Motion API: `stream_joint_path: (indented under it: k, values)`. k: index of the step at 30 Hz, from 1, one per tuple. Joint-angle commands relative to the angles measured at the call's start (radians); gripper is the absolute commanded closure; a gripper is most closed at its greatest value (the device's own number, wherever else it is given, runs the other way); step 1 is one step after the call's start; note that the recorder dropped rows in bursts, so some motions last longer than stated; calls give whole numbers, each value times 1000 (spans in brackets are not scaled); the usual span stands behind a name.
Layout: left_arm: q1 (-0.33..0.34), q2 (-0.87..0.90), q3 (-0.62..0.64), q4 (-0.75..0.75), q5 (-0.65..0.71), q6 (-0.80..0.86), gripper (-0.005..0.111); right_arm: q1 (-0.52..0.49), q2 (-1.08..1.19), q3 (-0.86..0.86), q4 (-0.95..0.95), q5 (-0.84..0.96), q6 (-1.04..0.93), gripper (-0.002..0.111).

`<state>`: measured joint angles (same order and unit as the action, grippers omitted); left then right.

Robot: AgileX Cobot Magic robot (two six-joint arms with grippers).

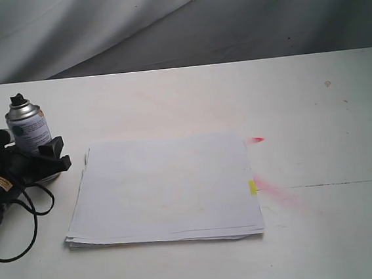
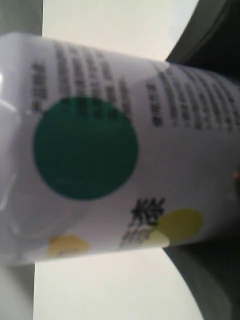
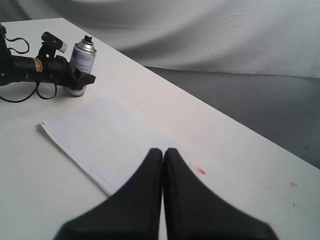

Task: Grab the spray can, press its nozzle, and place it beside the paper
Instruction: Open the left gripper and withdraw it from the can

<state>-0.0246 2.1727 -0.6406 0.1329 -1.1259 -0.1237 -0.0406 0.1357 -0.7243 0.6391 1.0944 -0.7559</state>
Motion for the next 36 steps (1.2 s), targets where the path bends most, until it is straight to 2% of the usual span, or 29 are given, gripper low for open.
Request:
stream_joint_path:
  k: [1, 7, 10, 17, 20, 25, 36]
  values:
    - [2, -5, -11, -4, -58, 5, 107, -6, -5, 6, -1, -10, 2, 108]
    - [2, -5, -10, -4, -37, 1, 100, -6, -5, 6, -1, -10, 2, 108]
    - [2, -5, -10, -4, -37, -7, 87, -6, -5, 6, -1, -10, 2, 108]
    - [2, -5, -10, 0, -27, -17, 47, -6, -5, 6, -1, -10, 2, 108]
    - [2, -5, -10, 0, 0, -34, 37, -6, -5, 6, -1, -10, 2, 108]
    - [2, -5, -10, 0, 32, -34, 30, -6, -5, 6, -1, -10, 2, 108]
    - [2, -76, -10, 4, 60, -32, 30, -6, -5, 6, -1, -10, 4, 108]
